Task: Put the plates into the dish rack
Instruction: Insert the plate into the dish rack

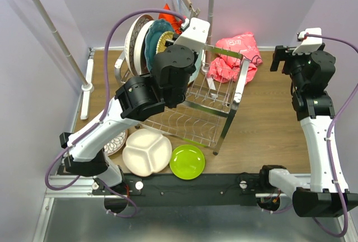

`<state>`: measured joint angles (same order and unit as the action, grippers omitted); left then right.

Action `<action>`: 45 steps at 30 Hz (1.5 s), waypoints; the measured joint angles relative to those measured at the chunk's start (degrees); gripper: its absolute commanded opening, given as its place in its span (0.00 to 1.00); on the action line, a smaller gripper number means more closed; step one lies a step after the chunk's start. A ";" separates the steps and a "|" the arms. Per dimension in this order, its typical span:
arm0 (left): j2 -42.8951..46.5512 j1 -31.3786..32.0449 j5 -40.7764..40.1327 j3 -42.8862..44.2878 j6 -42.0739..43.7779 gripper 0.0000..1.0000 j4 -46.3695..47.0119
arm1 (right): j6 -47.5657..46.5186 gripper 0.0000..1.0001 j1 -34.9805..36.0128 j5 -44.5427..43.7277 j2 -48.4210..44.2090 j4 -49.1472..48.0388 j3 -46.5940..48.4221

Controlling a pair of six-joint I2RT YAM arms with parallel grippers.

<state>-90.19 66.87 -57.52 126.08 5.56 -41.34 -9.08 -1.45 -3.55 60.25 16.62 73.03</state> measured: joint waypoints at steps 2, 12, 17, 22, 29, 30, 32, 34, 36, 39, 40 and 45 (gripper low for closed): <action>0.00 0.02 -0.02 -0.55 -0.02 0.00 0.55 | 0.00 1.00 0.00 0.00 -0.02 0.00 -0.13; 1.44 0.00 -0.83 -3.93 -0.72 0.00 3.26 | -0.02 1.00 0.00 0.00 -0.48 0.00 -0.46; 2.95 0.00 -0.96 -6.25 -1.73 0.00 4.02 | -0.02 1.00 0.00 0.00 -0.55 0.00 -0.48; 4.26 0.00 -0.98 -8.17 -2.43 0.00 4.92 | -0.02 1.00 0.00 0.00 -0.52 0.00 -0.48; 5.07 0.00 -0.98 -9.64 -2.58 0.01 5.95 | -0.02 1.00 0.00 0.00 -0.52 0.00 -0.48; 5.11 0.00 -0.96 -9.75 -2.58 0.02 6.12 | -0.02 1.00 0.00 0.00 -0.52 0.00 -0.48; 5.22 0.00 -0.96 -9.92 -2.56 0.04 6.23 | -0.02 1.00 0.00 0.00 -0.52 0.00 -0.50; 5.27 0.00 -0.96 -10.10 -2.54 0.07 6.47 | -0.07 1.00 0.00 -0.02 -0.55 -0.02 -0.66; 5.35 0.02 -0.94 -10.27 -2.47 0.10 6.58 | -0.07 1.00 0.00 0.00 -0.55 0.00 -0.79; 5.60 0.02 -0.92 -10.71 -2.27 0.14 6.95 | -0.11 1.00 0.00 0.00 -0.55 0.00 -1.01; 5.66 0.02 -0.90 -10.82 -2.23 0.15 7.02 | -0.15 1.00 0.00 -0.02 -0.55 0.00 -1.05; 5.84 0.39 -0.92 -11.34 -1.79 0.20 7.74 | -0.39 1.00 0.00 0.00 -0.55 0.00 -1.11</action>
<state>-84.36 67.26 -58.43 114.74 3.77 -33.61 -9.47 -1.45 -3.55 59.70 16.62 71.92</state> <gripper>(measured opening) 0.238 0.996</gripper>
